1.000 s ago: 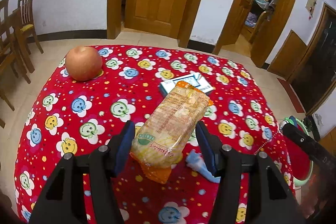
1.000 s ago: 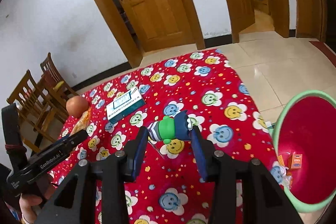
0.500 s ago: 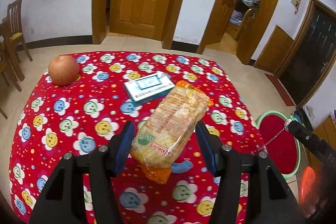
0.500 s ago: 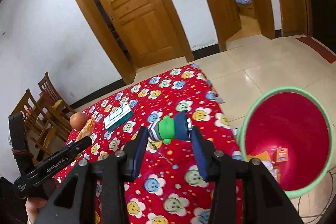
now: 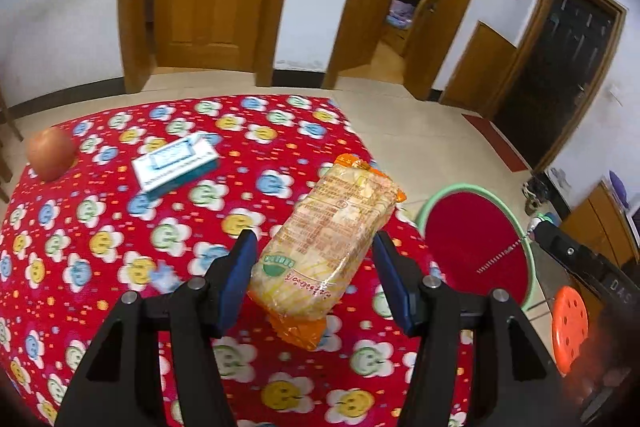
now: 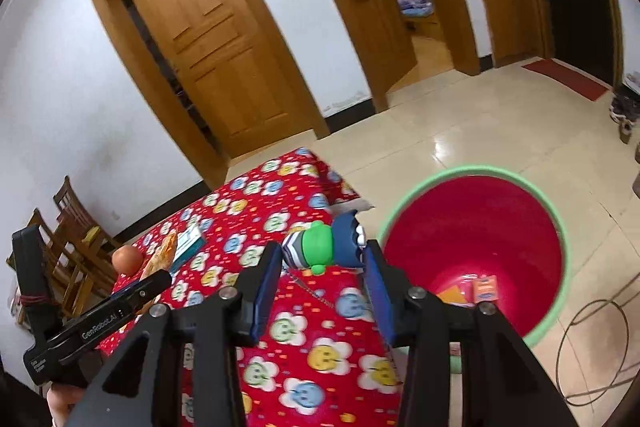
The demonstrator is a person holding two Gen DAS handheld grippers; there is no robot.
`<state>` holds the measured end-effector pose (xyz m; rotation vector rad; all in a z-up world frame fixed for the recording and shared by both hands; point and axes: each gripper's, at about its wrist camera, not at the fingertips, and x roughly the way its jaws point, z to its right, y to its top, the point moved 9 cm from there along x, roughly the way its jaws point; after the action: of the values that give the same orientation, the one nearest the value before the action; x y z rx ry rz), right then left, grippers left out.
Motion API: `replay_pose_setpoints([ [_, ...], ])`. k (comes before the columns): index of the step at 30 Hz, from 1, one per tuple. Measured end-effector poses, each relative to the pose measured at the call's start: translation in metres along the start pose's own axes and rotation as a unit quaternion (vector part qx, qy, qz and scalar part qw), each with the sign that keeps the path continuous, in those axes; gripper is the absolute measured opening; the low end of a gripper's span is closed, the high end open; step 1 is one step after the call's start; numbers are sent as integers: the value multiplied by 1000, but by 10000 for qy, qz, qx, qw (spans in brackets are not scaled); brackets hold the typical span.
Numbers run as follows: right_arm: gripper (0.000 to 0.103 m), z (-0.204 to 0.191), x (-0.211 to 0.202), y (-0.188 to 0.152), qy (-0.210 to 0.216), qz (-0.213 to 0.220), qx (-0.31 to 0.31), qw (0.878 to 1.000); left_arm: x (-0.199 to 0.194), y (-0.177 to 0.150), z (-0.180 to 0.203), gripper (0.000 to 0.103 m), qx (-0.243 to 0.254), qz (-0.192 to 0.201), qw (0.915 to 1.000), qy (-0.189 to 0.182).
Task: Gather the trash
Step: 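Carry the bread loaf and green toy over the red bin with both tools, then open the right tool to drop the toy while the left tool drops the bread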
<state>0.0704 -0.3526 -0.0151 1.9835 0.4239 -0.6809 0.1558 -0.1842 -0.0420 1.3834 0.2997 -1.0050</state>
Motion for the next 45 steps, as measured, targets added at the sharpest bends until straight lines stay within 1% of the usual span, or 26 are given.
replay_pose_setpoints([
  [12, 46, 74, -3, -7, -414, -94, 488, 9979, 25, -12, 64, 60, 382, -255, 9986, -252],
  [19, 47, 109, -4, -11, -619, -149, 796, 9948, 40, -18, 94, 60, 572, -409, 9969, -365],
  [22, 54, 120, -6, -11, -647, -128, 882, 9939, 45, -21, 104, 60, 642, -471, 9960, -408],
  [27, 55, 130, -11, -9, -657, -75, 932, 9934, 50, -23, 117, 60, 728, -522, 9950, -451],
  [36, 55, 135, -15, -11, -688, -9, 998, 9926, 62, -29, 142, 60, 878, -595, 9929, -543],
  [42, 55, 142, -23, -12, -747, 40, 1038, 9918, 71, -29, 158, 60, 899, -665, 9915, -669],
  [45, 55, 143, -26, -11, -751, 65, 1038, 9917, 73, -29, 165, 62, 930, -683, 9904, -754],
])
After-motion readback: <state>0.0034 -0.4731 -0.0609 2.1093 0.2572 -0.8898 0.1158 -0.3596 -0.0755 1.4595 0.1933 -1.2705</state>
